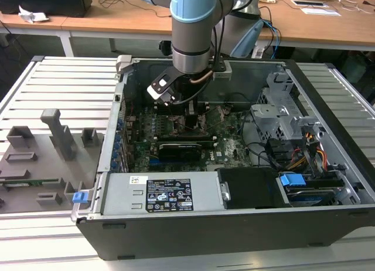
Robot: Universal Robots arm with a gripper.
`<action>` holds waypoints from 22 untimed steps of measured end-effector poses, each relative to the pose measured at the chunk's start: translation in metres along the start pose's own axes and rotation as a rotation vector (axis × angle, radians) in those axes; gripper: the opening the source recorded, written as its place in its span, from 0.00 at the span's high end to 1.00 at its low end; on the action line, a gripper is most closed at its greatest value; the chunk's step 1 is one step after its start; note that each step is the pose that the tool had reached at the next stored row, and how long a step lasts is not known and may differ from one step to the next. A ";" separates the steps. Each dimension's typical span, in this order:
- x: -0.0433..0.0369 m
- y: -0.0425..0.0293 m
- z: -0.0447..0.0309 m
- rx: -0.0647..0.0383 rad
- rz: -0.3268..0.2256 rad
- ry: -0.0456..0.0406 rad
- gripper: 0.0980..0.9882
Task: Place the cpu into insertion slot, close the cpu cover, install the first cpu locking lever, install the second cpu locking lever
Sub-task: 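Place the cpu into insertion slot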
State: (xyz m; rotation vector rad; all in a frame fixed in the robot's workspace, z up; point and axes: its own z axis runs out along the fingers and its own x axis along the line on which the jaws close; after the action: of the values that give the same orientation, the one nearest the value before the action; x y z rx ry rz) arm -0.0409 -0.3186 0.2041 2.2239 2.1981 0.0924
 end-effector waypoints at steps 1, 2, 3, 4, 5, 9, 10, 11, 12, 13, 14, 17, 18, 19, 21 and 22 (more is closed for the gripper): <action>0.0000 0.0000 0.0001 0.000 0.001 -0.0001 0.52; 0.0000 0.0000 0.0002 0.000 0.002 -0.0001 0.52; 0.0000 0.0000 0.0004 0.000 0.003 -0.0001 0.52; 0.0000 0.0000 0.0006 0.000 0.003 0.0000 0.52; 0.0000 -0.0001 0.0013 0.000 0.003 -0.0001 0.52; 0.0000 -0.0001 0.0017 0.000 0.003 -0.0002 0.52; -0.0001 -0.0001 0.0018 0.000 0.003 -0.0003 0.52; -0.0001 -0.0001 0.0018 0.000 0.003 -0.0002 0.52; -0.0001 -0.0001 0.0019 0.000 0.003 -0.0003 0.52; -0.0001 -0.0001 0.0019 0.000 0.003 -0.0003 0.52; 0.0000 -0.0001 0.0020 0.000 0.003 -0.0001 0.51; -0.0001 -0.0001 0.0022 0.000 0.003 -0.0003 0.44; -0.0001 -0.0001 0.0022 0.000 0.003 -0.0003 0.44; -0.0001 -0.0001 0.0023 0.000 0.003 -0.0002 0.44; -0.0001 -0.0001 0.0023 0.000 0.003 -0.0002 0.44; -0.0001 -0.0001 0.0023 0.000 0.003 -0.0001 0.44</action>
State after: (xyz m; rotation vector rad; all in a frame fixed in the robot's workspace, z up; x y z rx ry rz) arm -0.0409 -0.3186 0.2018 2.2270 2.1948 0.0924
